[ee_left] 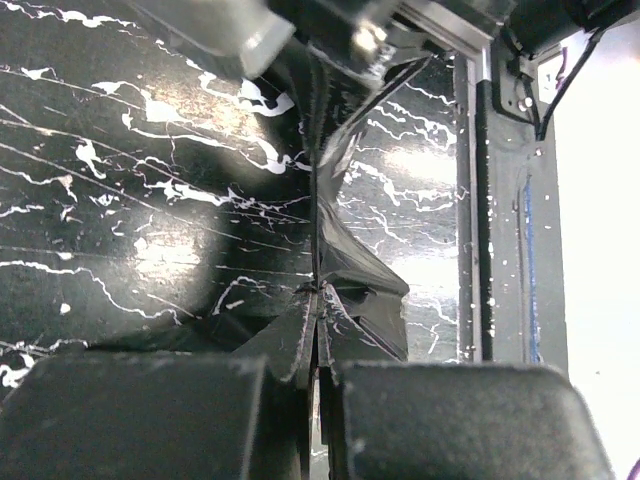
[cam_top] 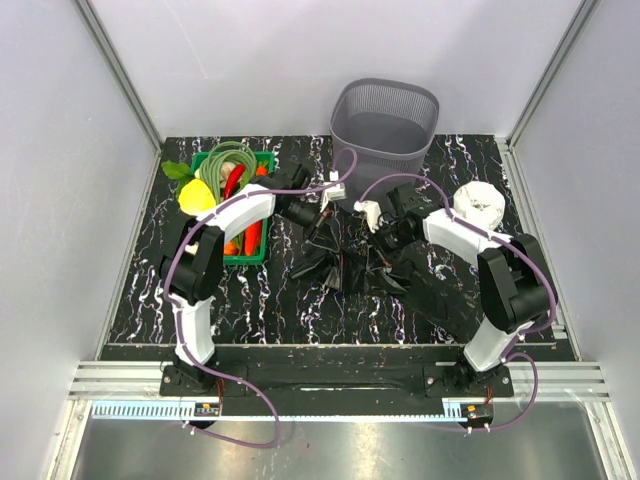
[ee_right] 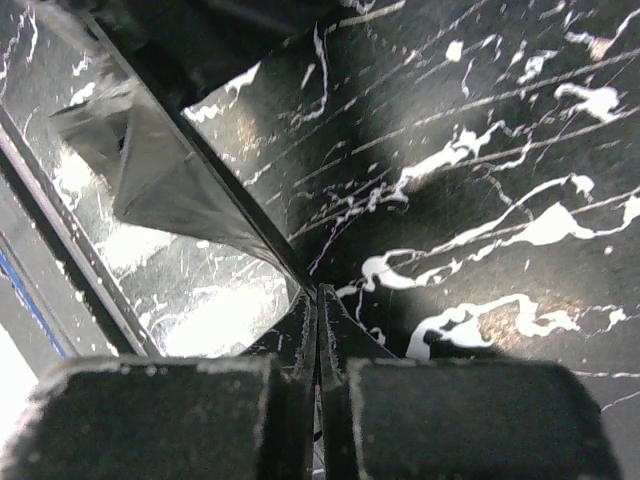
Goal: Put the trash bags into the trash bin
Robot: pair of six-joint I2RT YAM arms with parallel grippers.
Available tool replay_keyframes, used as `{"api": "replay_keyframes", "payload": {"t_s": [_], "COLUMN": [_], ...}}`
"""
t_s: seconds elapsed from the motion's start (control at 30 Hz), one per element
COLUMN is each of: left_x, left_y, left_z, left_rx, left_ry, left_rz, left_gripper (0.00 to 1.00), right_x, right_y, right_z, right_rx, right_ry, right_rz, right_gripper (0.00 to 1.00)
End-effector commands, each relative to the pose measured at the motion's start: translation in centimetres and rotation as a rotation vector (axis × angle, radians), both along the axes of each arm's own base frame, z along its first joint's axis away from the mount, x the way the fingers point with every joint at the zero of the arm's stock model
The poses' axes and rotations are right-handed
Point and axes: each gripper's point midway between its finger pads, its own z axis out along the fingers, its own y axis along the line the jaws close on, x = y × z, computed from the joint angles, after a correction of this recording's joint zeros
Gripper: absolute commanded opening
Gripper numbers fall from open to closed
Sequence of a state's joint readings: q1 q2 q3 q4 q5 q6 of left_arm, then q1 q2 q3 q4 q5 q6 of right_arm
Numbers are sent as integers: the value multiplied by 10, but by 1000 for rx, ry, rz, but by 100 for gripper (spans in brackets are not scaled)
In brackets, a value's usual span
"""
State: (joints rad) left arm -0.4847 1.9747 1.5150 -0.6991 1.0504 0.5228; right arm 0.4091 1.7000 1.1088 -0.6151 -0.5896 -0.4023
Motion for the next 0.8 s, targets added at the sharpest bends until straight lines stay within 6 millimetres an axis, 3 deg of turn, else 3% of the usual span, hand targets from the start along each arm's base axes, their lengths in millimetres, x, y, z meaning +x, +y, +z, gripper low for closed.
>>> {"api": "replay_keyframes", "payload": {"t_s": [0.0, 0.13, 0.3, 0.47, 0.67, 0.77], "left_x": [18, 16, 7, 1, -4, 3], "left_y": [23, 33, 39, 40, 40, 40], "left_z": [65, 72, 79, 94, 95, 83], "left_rx": [-146, -162, -193, -242, -242, -200], "left_ry": [-80, -85, -78, -62, -54, -63], "left_rz": [81, 118, 112, 92, 89, 113], "left_gripper": [0, 0, 0, 0, 0, 0], "right_x": [0, 6, 4, 11, 16, 15], "right_y": [-24, -27, -41, -52, -58, -52], "right_z": [-20, -27, -54, -69, -73, -62], "right_rx": [-117, -135, -235, -306, -348, -295], "right_ry": [60, 95, 151, 160, 124, 101], "right_rz": [-110, -159, -210, -271, -286, -242], "right_gripper": [0, 0, 0, 0, 0, 0]}}
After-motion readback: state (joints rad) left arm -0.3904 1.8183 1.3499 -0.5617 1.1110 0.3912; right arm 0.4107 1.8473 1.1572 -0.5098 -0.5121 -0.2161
